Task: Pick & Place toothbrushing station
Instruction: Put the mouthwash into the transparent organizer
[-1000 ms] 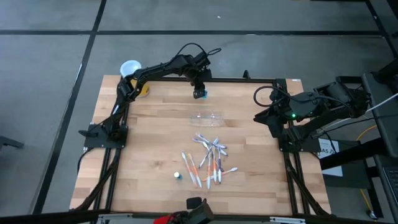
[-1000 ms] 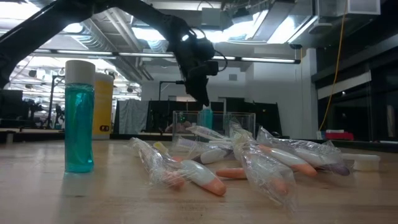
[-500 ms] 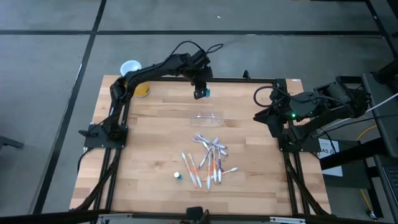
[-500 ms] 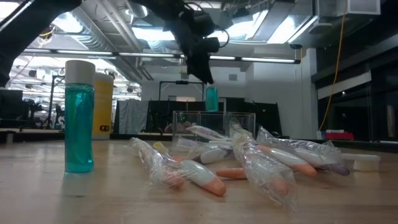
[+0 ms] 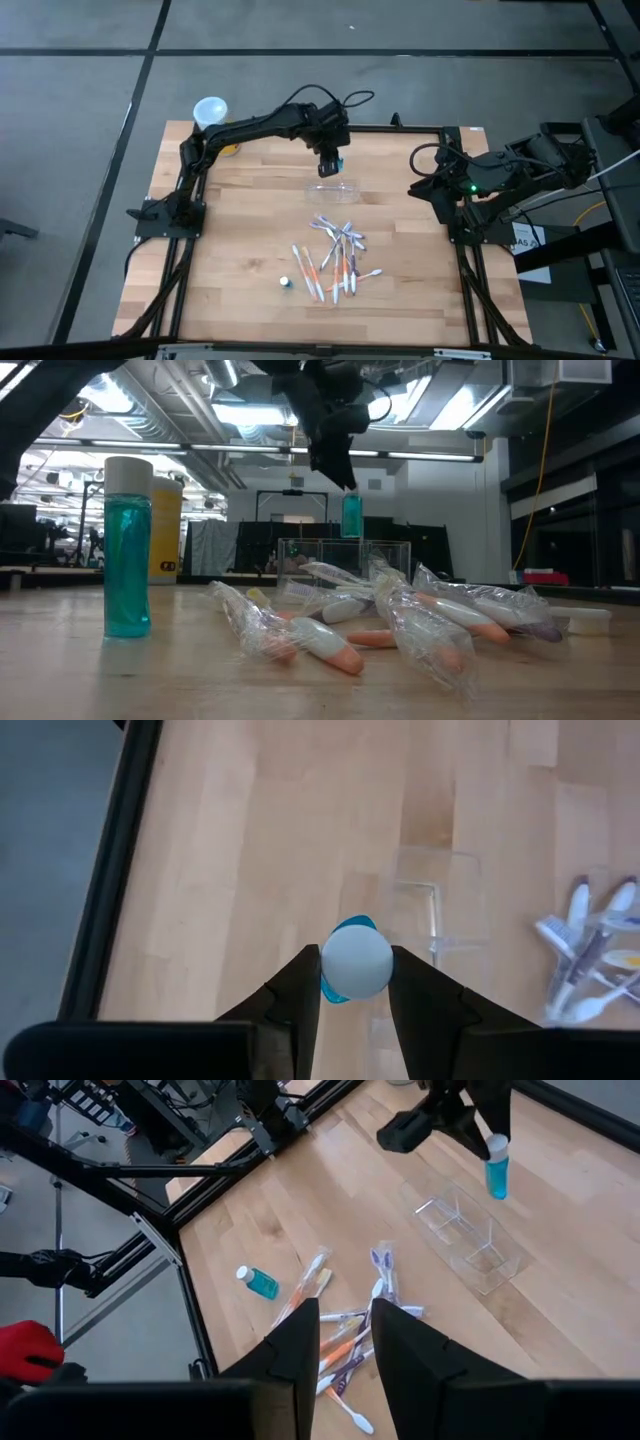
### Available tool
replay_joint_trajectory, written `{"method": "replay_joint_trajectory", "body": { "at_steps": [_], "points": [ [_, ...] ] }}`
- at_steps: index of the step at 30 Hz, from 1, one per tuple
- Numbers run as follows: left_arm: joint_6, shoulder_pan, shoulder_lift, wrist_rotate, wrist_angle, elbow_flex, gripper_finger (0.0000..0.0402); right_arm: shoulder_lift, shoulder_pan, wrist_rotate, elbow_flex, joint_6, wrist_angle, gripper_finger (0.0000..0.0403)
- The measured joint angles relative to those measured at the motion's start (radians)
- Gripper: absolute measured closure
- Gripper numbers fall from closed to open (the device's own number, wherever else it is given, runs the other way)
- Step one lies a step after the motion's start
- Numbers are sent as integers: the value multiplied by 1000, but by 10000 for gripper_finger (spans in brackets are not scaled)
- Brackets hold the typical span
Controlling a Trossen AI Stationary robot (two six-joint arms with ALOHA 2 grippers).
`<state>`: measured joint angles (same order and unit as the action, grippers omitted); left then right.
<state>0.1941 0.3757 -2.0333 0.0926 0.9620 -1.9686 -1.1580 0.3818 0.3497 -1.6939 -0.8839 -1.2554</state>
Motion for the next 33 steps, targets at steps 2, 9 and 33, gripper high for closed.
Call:
{"method": "replay_joint_trajectory", "body": {
  "at_steps": [2,9,33],
  "points": [
    [-13,-12,11,-8,0,0,301,0,7,3,0,-3,0,305],
    [-55,-59,57,-21,14,0,301,0,27,28,0,-17,15,305],
    [-109,-115,62,-74,66,0,301,0,81,59,0,-17,60,304]
  ]
}}
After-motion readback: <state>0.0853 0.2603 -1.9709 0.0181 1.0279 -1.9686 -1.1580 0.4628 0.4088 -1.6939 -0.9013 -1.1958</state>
